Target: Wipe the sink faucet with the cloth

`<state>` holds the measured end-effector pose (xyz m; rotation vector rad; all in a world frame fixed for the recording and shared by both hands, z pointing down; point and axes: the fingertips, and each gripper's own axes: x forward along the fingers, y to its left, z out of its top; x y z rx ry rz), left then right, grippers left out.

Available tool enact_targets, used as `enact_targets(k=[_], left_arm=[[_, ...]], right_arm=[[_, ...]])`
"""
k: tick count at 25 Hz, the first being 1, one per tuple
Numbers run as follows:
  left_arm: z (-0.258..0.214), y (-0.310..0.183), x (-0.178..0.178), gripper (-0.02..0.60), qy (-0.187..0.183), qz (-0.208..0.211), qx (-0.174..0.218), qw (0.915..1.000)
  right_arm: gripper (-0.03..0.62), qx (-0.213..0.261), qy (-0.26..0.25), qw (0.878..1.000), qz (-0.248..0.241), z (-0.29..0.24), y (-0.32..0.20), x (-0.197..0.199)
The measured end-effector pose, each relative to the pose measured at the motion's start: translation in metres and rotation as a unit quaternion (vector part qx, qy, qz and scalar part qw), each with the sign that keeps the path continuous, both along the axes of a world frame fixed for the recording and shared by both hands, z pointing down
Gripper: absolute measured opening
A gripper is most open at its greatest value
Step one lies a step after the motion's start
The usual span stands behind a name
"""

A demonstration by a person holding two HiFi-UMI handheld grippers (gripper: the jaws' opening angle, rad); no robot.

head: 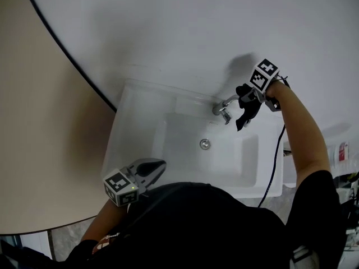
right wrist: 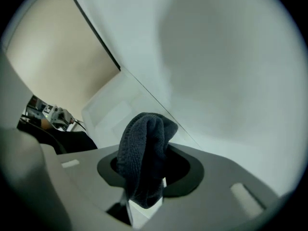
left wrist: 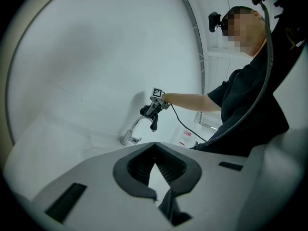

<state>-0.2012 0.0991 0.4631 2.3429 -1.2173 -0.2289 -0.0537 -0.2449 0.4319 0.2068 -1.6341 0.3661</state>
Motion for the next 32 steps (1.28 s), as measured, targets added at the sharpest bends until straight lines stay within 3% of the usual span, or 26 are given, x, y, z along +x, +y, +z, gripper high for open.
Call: enact_targets(k=[3, 7, 9, 13, 16, 22, 26, 27, 28, 32], left_arm=[[-0.006, -0.006, 0.009, 0.001, 0.002, 0.016, -0.001, 0.9999], [-0.008, -0.021, 0.022, 0.000, -0.005, 0.034, -0.011, 0.9993], [-0.009, -0.026, 0.028, 0.000, -0.014, 0.041, -0.017, 0.9989], [-0.012, -0.030, 0.038, 0.001, -0.029, 0.046, -0.035, 0.9979], [-0.013, -0.035, 0.051, 0.002, -0.038, 0.047, -0.056, 0.9966], [-0.013, -0.060, 0.056, 0.001, -0.032, 0.027, -0.091, 0.9949], [-0.024, -0.066, 0.061, 0.000, -0.033, 0.009, -0.108, 0.9935], [-0.026, -0.068, 0.064, 0.001, -0.033, 0.003, -0.116, 0.9928], [-0.026, -0.070, 0.068, 0.000, -0.033, -0.003, -0.123, 0.9919], [-0.016, -0.069, 0.083, 0.002, -0.048, -0.011, -0.142, 0.9886]], right_arm=[[0.130, -0.019, -0.128, 0.990, 0.052, -0.007, 0.017, 0.023], [0.129, -0.011, -0.284, 0.953, 0.108, -0.009, 0.026, 0.037], [0.129, -0.001, -0.356, 0.923, 0.146, -0.011, 0.027, 0.042], [0.129, -0.013, -0.491, 0.841, 0.225, -0.010, 0.036, 0.053], [0.129, -0.044, -0.540, 0.805, 0.242, -0.005, 0.039, 0.068], [0.130, -0.119, -0.596, 0.756, 0.245, 0.019, 0.031, 0.077], [0.130, -0.080, -0.659, 0.690, 0.290, 0.030, -0.035, 0.092], [0.130, -0.082, -0.661, 0.679, 0.308, 0.037, -0.051, 0.088], [0.130, -0.092, -0.652, 0.677, 0.328, 0.047, -0.062, 0.080], [0.130, -0.125, -0.608, 0.699, 0.355, 0.088, -0.087, 0.042]])
